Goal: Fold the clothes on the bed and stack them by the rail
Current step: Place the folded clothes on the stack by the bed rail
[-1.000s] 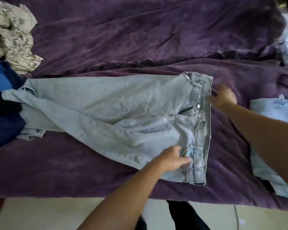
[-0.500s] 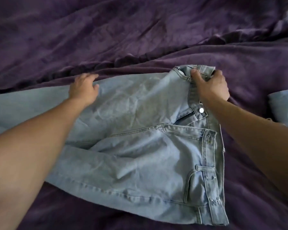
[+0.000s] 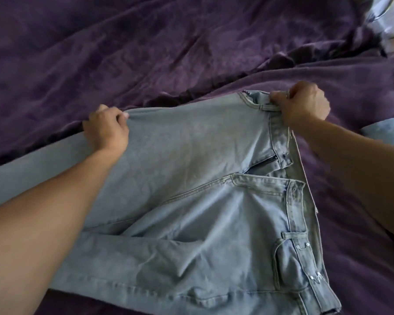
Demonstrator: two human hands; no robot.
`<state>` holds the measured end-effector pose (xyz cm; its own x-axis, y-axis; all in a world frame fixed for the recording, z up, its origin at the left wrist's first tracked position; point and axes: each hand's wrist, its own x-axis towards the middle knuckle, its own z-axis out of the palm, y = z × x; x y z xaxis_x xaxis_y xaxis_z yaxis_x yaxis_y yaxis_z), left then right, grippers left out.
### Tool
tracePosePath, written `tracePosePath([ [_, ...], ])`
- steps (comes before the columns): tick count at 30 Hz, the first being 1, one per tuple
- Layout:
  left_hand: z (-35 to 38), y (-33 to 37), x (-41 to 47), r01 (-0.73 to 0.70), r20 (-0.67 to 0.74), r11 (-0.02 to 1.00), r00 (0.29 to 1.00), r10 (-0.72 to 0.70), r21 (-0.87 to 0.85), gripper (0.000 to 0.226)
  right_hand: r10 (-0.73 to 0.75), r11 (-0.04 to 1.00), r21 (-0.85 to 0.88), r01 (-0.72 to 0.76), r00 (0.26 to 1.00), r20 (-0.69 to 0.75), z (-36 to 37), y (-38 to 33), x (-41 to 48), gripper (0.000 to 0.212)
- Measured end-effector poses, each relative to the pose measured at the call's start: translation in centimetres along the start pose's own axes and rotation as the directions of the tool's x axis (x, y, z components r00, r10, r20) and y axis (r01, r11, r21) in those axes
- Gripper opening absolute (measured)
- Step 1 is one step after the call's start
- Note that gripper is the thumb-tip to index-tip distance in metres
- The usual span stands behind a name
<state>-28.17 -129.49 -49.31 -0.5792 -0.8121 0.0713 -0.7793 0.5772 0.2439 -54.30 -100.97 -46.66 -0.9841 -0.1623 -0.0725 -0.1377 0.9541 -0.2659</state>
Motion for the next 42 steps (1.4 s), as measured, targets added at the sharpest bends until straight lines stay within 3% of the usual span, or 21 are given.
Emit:
tracePosePath([
  [2, 0.5, 0.7, -0.6, 0.004, -0.040, 1.000, 0.999, -0.004, 0.006, 0.023, -0.177, 0.984, -0.048, 0.172, 0.973, -0.147, 0.4, -1.2, -1.6, 0.043],
  [4, 1.3, 0.5, -2.3, -0.098, -0.040, 0.993, 0.994, 0.100, 0.059, 0.036, -0.477, 0.878, -0.084, 0.471, 0.848, -0.229, 1.6, -2.6, -4.1, 0.050],
  [6, 2.6, -0.5, -4.3, -0.229, 0.054, 0.965, 0.973, 0.224, 0.125, 0.049, -0.702, 0.708, -0.141, 0.692, 0.711, -0.033, 3.6, -2.4, -6.1, 0.057],
  [8, 4.0, -2.2, -6.1, -0.243, 0.203, 0.948, 0.958, 0.202, 0.204, 0.058, -0.683, 0.647, -0.210, 0.733, 0.679, 0.269, 5.4, -0.6, -6.5, 0.067],
  [9, 4.5, -3.1, -6.7, -0.222, 0.265, 0.946, 0.951, 0.157, 0.237, 0.061, -0.640, 0.653, -0.238, 0.719, 0.692, 0.335, 6.1, 0.4, -6.1, 0.071],
  [13, 4.0, -5.9, -8.1, -0.193, 0.383, 0.938, 0.921, 0.071, 0.289, 0.066, -0.579, 0.647, -0.318, 0.693, 0.718, 0.388, 7.3, 0.5, -5.3, 0.073],
  [16, -0.3, -8.5, -10.5, -0.128, 0.303, 0.966, 0.951, 0.056, 0.223, 0.057, -0.537, 0.694, -0.322, 0.644, 0.761, 0.363, 6.2, -1.9, -7.7, 0.071],
  [18, -3.6, -11.7, -13.2, -0.072, 0.246, 0.971, 0.969, 0.013, 0.229, 0.049, -0.581, 0.698, -0.249, 0.672, 0.734, 0.352, 4.9, -3.9, -11.2, 0.067],
  [21, -8.1, -18.2, -17.3, 0.009, 0.283, 0.944, 0.953, -0.108, 0.330, 0.048, -0.734, 0.611, -0.050, 0.790, 0.588, 0.340, 3.8, -7.3, -18.6, 0.052],
  [25, -12.4, -26.8, -21.4, 0.000, 0.450, 0.894, 0.864, -0.226, 0.448, 0.063, -0.827, 0.492, 0.212, 0.844, 0.377, 0.418, 4.1, -12.8, -28.9, 0.031],
  [27, -13.6, -30.5, -21.8, -0.038, 0.470, 0.867, 0.852, -0.231, 0.496, 0.070, -0.850, 0.415, 0.274, 0.868, 0.263, 0.457, 5.1, -15.2, -33.6, 0.033],
  [30, -14.6, -35.7, -20.1, -0.026, 0.371, 0.851, 0.906, -0.202, 0.524, 0.073, -0.866, 0.315, 0.306, 0.899, 0.141, 0.479, 7.8, -18.0, -39.7, 0.055],
  [32, -14.9, -39.0, -18.0, -0.031, 0.298, 0.869, 0.945, -0.135, 0.494, 0.081, -0.830, 0.355, 0.259, 0.898, 0.176, 0.529, 9.8, -19.9, -42.8, 0.079],
  [34, -15.3, -41.9, -16.1, -0.104, 0.285, 0.875, 0.958, -0.040, 0.473, 0.089, -0.769, 0.468, 0.183, 0.865, 0.296, 0.567, 11.6, -22.5, -45.4, 0.089],
  [37, -15.9, -44.7, -15.0, -0.158, 0.269, 0.871, 0.963, 0.030, 0.466, 0.093, -0.714, 0.583, 0.127, 0.802, 0.432, 0.551, 12.8, -26.1, -48.5, 0.062],
  [39, -16.9, -46.2, -14.1, -0.130, 0.232, 0.882, 0.972, 0.024, 0.452, 0.083, -0.787, 0.541, 0.222, 0.811, 0.395, 0.474, 12.4, -26.7, -50.3, 0.040],
  [42, -18.8, -47.1, -12.9, -0.246, 0.337, 0.914, 0.932, 0.132, 0.323, 0.033, -0.870, 0.418, 0.322, 0.849, 0.273, 0.410, 10.4, -24.2, -52.6, 0.019],
])
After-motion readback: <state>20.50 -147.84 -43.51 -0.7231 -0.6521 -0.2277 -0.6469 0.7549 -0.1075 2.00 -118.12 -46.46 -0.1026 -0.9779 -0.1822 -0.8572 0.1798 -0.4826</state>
